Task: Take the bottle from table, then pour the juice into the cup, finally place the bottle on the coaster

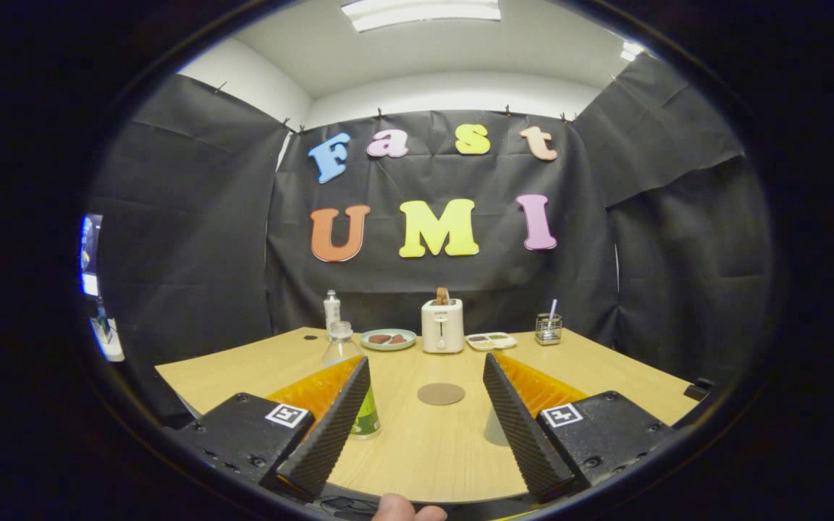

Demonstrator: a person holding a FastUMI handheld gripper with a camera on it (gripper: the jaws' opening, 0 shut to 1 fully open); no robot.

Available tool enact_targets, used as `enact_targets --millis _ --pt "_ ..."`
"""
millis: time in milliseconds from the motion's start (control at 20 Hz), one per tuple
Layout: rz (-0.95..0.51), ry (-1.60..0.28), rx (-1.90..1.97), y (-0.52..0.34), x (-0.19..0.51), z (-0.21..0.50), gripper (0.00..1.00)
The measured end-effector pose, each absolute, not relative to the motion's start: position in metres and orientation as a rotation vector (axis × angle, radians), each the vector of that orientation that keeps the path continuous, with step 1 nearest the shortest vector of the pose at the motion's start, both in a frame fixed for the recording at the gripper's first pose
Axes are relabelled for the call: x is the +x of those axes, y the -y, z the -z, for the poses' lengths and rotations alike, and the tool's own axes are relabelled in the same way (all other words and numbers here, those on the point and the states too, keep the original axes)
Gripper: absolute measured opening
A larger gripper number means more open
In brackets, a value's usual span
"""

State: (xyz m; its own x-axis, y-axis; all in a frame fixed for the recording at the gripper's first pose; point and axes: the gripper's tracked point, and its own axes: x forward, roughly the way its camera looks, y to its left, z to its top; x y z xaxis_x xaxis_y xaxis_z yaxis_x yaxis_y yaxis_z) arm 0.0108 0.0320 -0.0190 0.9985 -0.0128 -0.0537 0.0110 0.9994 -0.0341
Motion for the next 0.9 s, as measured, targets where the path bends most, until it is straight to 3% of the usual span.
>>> enact_targets --millis 900 --pt "0.010 -0.084 -0.024 -0.075 0.014 0.038 1.00"
